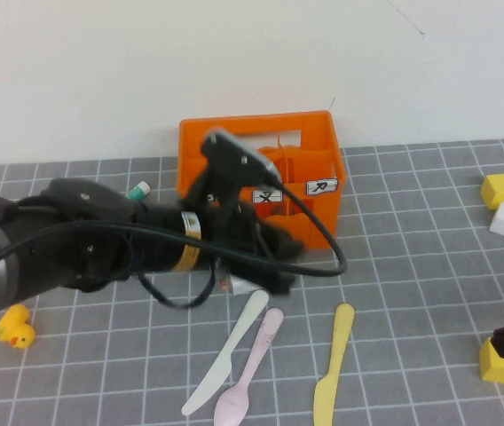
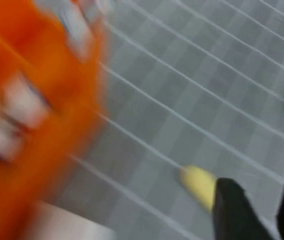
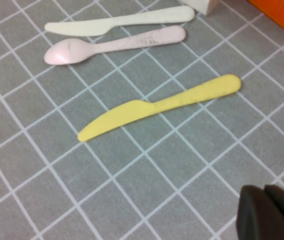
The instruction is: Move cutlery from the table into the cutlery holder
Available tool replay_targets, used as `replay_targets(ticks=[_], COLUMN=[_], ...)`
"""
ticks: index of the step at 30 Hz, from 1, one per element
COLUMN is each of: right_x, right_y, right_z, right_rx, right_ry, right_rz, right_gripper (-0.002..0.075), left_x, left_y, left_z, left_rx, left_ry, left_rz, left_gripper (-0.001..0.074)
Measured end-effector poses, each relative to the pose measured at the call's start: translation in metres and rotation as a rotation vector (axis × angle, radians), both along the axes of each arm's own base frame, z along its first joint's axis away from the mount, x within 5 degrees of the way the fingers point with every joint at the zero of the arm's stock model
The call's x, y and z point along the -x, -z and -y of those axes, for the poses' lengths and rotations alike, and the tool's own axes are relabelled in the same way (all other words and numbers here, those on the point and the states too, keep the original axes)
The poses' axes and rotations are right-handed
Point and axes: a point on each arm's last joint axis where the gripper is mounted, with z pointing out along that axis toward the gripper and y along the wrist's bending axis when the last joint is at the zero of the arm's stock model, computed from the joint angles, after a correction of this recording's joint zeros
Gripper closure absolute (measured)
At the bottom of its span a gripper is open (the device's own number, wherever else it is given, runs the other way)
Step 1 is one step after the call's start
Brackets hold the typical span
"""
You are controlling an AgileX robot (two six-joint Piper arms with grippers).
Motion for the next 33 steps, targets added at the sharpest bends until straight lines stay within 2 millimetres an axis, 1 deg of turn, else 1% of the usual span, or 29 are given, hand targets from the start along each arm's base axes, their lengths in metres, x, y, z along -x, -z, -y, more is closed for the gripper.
replay_targets(ticks=[1,3,4,6,8,10,11,12,13,14,15,16,18,20,22,26,28,29,32,33], right_x=[0.0,-0.001,-0.001,-0.001,-0.001,-0.001,-0.001,-0.001,-0.001,-0.001,-0.001,-0.001,-0.001,-0.001,-0.001,-0.001,-0.001,-0.001,-0.001,-0.001], right_y=[0.0,0.0,0.0,0.0,0.0,0.0,0.0,0.0,0.0,0.0,0.0,0.0,0.0,-0.001,-0.001,-0.001,-0.001,-0.001,-0.002,-0.002], right_z=[0.0,0.0,0.0,0.0,0.0,0.0,0.0,0.0,0.0,0.0,0.0,0.0,0.0,0.0,0.0,-0.001,-0.001,-0.001,-0.001,-0.001], right_rx=[0.001,0.003,0.003,0.003,0.003,0.003,0.001,0.001,0.001,0.0,0.001,0.001,0.0,-0.007,-0.015,-0.022,-0.025,-0.026,-0.029,-0.029], right_ry=[0.003,0.006,0.006,0.006,0.006,0.006,0.007,0.007,0.007,0.007,0.008,0.008,0.009,0.014,0.018,0.02,0.017,0.015,0.013,0.013], right_rz=[0.002,0.005,0.005,0.005,0.005,0.005,0.005,0.005,0.005,0.005,0.006,0.006,0.006,0.007,0.007,0.005,0.003,0.001,-0.001,-0.001], right_gripper=[0.0729,0.0729,0.0729,0.0729,0.0729,0.0729,0.0729,0.0729,0.0729,0.0729,0.0729,0.0729,0.0729,0.0729,0.0729,0.0729,0.0729,0.0729,0.0729,0.0729], left_x=[-0.003,-0.014,-0.018,-0.025,-0.024,-0.018,-0.014,-0.01,-0.004,0.001,0.006,0.013,0.019,0.021,0.02,0.01,0.003,-0.002,-0.015,-0.017], left_y=[-0.007,-0.015,-0.02,-0.028,-0.036,-0.039,-0.038,-0.034,-0.031,-0.025,-0.021,-0.015,-0.009,-0.003,0.004,0.024,0.036,0.041,0.054,0.057], left_z=[-0.001,-0.011,-0.017,-0.031,-0.044,-0.054,-0.058,-0.059,-0.06,-0.061,-0.059,-0.055,-0.046,-0.036,-0.026,-0.014,-0.009,-0.007,0.001,0.003], left_rx=[-0.041,-0.157,-0.216,-0.296,-0.323,-0.311,-0.342,-0.316,-0.333,-0.391,-0.402,-0.411,-0.384,-0.342,-0.283,-0.28,-0.295,-0.306,-0.34,-0.351], left_ry=[-0.027,-0.134,-0.199,-0.364,-0.508,-0.632,-0.661,-0.703,-0.706,-0.665,-0.641,-0.586,-0.499,-0.397,-0.351,-0.247,-0.227,-0.217,-0.187,-0.18], left_rz=[0.085,0.251,0.319,0.394,0.382,0.274,0.211,0.11,0.024,-0.03,-0.098,-0.188,-0.286,-0.331,-0.369,-0.334,-0.346,-0.351,-0.373,-0.385], left_gripper=[0.0586,0.0664,0.0685,0.0713,0.0724,0.0729,0.073,0.0731,0.0732,0.0733,0.0733,0.0734,0.0734,0.0734,0.0734,0.0729,0.0696,0.0663,0.0528,0.0496])
